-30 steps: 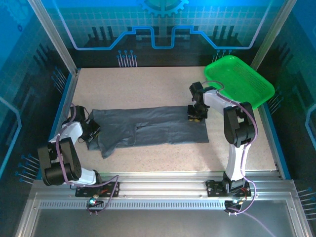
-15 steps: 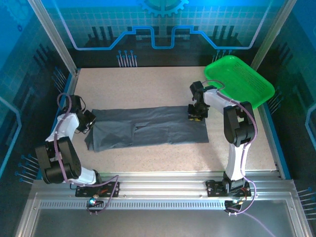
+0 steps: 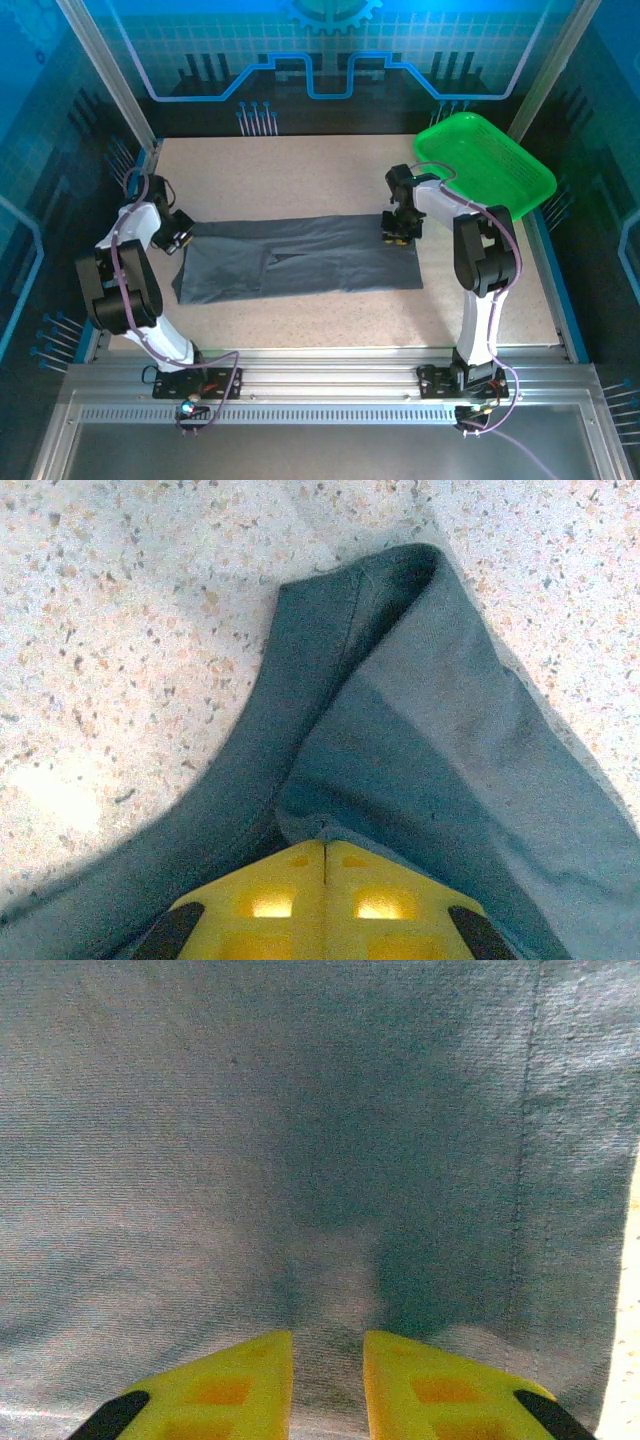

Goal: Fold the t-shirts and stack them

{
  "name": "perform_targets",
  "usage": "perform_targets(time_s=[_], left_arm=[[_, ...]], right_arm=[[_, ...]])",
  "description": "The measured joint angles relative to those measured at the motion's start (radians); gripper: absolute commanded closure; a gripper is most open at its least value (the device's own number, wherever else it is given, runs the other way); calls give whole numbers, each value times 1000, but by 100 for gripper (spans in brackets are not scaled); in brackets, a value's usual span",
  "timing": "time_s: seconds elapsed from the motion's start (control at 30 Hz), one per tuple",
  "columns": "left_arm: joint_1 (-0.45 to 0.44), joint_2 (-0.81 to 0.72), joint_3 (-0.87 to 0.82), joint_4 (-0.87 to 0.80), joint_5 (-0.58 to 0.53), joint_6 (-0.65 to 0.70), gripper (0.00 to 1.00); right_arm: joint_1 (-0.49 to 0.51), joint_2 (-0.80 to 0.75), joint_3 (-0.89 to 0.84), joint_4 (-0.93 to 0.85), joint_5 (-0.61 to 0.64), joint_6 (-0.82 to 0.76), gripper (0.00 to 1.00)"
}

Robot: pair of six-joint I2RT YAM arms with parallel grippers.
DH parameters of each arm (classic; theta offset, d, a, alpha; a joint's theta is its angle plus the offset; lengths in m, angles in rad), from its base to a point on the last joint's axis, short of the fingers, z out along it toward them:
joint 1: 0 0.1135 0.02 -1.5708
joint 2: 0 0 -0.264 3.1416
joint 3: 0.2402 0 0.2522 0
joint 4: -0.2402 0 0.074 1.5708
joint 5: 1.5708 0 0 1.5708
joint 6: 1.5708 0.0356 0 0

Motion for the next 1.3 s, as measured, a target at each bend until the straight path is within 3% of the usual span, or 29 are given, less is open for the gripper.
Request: perform_targets(time_s=[0.1,0.23,0.37,0.43,0.63,0.83,1.03,1.3], left_arm=[[-1,33,3,-1,-13,23,98],[-3,76,3,-1,-34,43,85],[-14,72,7,1,-72,49,63],[-32,61,7,-4,-100,39,59],[-130,-141,-59,-13,-129,-83,61],[-266,-295,-248,-8,-26,-339,69],[-302,-282,-359,8,25,-565,71],[-312,-87,-285,60,19,-650,73]], right_arm=[[-5,0,0,0,6,0,79],[-10,0,0,0,22,0,81],[-10,0,0,-8,33,0,81],[-10,-3,-3,-12,42,0,81],[-14,-61,-80,-18,59,4,81],[-63,-72,-118,-15,74,-24,80],[-17,-66,-21,-16,113,-105,80],[45,97,121,-16,89,-103,81]])
